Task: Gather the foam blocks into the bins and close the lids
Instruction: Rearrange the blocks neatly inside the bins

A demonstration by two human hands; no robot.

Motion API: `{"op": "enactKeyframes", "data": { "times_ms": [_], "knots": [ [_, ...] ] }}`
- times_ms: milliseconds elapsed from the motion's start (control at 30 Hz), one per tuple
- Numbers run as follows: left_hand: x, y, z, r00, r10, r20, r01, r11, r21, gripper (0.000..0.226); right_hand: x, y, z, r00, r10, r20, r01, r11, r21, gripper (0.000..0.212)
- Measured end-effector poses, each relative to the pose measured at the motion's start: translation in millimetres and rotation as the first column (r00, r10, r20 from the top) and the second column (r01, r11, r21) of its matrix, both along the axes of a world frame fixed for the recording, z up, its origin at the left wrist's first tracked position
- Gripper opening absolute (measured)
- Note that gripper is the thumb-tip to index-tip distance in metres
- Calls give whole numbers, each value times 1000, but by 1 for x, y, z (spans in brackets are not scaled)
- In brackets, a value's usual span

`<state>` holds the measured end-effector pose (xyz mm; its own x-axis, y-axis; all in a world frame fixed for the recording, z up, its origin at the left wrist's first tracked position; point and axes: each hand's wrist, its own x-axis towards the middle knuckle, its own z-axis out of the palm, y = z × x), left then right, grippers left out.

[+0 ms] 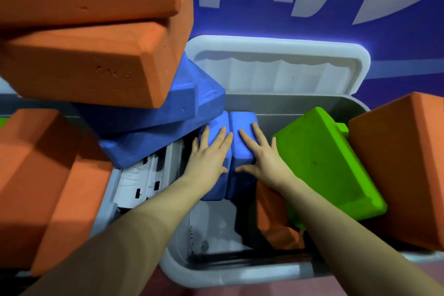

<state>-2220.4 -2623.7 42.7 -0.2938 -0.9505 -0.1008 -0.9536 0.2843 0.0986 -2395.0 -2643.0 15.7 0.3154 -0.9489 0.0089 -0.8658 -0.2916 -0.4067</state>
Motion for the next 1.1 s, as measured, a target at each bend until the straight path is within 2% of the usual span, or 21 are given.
{"op": "enactKeyframes", "data": {
  "times_ms": [100,333,500,600,700,767,900,1033,1100],
  "knots": [
    [0,1,5,1000,-16,7,16,999,-34,81,-1,0,1,994,24,105,-22,1000,-23,100],
    [2,0,1,999,51,8,-51,998,-42,80,5,-7,0,987,70,143,-70,998,-1,99],
    [2,2,-6,987,78,141,-76,997,-26,81,14,-5,-4,995,85,46,-85,996,-4,100],
    [1,3,-6,988,69,135,-65,997,-32,82,11,-1,-2,980,33,-194,-53,994,-99,99],
    [4,5,-4,990,54,132,-52,998,-17,88,14,3,3,955,-32,-293,-15,988,-155,98],
    [6,10,-2,990,44,131,-46,999,9,91,16,5,6,942,-38,-334,-7,991,-133,98],
    [6,17,9,998,15,67,-17,1000,19,82,11,13,25,920,-18,-392,-13,997,-76,97],
    [4,27,28,998,-46,50,46,999,-5,76,-6,35,51,922,-64,-381,-1,986,-166,92],
    [-1,32,40,993,-89,73,89,996,-9,74,-18,51,61,924,-109,-367,-1,958,-288,84]
  ]
}}
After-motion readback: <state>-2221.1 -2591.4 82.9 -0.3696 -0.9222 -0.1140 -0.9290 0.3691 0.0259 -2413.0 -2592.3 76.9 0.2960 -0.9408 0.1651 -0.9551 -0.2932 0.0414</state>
